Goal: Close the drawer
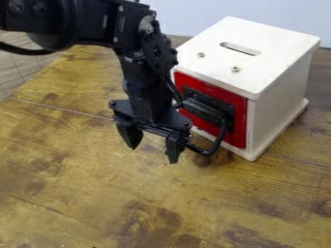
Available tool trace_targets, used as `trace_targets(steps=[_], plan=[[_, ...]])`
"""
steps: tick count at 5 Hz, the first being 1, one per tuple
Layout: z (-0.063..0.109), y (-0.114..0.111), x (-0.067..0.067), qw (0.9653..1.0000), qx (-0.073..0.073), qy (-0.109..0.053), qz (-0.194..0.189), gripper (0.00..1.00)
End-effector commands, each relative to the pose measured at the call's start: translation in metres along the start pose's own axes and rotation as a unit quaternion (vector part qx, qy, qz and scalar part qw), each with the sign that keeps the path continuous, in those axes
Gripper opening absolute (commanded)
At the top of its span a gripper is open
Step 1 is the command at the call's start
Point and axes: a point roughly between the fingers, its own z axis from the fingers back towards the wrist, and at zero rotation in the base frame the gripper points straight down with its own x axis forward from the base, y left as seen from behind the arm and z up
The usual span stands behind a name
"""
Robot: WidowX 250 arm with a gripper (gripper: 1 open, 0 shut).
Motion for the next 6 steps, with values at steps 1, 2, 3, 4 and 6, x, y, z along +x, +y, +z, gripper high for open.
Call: trace_targets(steps=[1, 2, 3, 4, 6], plan=[[0.0355, 0.0047, 0.0107, 0.9985, -0.006, -0.054, 0.005, 1.00], [0.0362, 0.0044, 0.0105, 0.9984, -0.007, -0.057, 0.005, 1.00], [0.0376, 0.0043, 0.0112, 0.9982, -0.009, -0.059, 0.004, 1.00], [0.0389, 0.0040, 0.0114, 0.9980, -0.011, -0.062, 0.002, 1.00], [0.0382, 0.0071, 0.0103, 0.9975, -0.010, -0.069, 0.005, 1.00]])
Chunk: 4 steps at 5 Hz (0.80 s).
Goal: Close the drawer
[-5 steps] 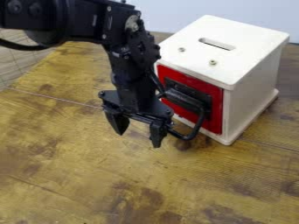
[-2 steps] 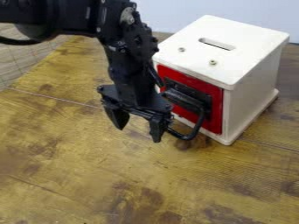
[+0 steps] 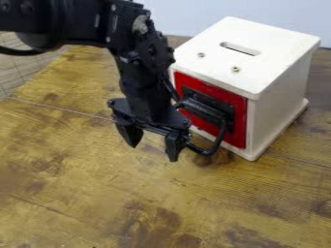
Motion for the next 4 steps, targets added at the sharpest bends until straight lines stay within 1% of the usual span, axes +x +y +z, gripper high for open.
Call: trace_targets(steps=[1, 4], plan=[[0.0351, 0.0090, 0.0133, 0.9985, -0.002, -0.054, 0.011, 1.00], [0.0344, 0.0137, 0.0130, 0.9979, 0.001, -0.063, 0.016, 1.00]])
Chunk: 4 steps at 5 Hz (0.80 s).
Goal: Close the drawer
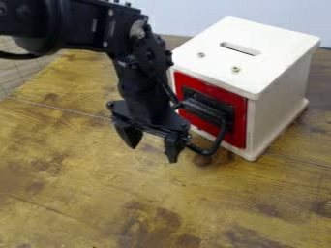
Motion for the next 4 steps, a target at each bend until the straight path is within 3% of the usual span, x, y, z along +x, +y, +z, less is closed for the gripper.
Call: trace_targets(steps=[1, 4], plan=[[0.0345, 0.0134, 0.0141, 0.9985, 0.003, -0.053, 0.013, 1.00], [0.0335, 0.0183, 0.0137, 0.9982, 0.010, -0.058, 0.013, 1.00]])
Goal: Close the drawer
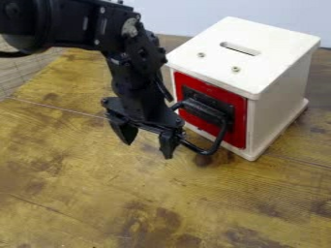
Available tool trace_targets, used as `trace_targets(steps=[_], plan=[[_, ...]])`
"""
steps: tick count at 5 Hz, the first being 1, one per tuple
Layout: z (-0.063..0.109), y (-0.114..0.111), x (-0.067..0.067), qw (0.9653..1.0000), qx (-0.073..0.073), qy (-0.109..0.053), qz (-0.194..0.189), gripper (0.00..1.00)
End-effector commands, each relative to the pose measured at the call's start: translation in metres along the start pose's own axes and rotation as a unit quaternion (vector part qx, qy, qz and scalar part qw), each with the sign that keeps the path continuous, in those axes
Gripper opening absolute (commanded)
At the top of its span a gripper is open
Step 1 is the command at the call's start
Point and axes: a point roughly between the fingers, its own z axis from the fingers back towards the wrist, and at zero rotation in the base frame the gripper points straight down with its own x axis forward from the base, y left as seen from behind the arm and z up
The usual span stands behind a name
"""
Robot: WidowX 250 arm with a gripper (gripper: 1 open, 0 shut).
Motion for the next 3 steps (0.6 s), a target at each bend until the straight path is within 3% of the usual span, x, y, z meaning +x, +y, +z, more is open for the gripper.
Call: trace_targets(steps=[1, 3], plan=[[0.0267, 0.0132, 0.0115, 0.9988, 0.006, -0.046, 0.014, 1.00], [0.0244, 0.0180, 0.0120, 0.9984, 0.013, -0.052, 0.016, 1.00]])
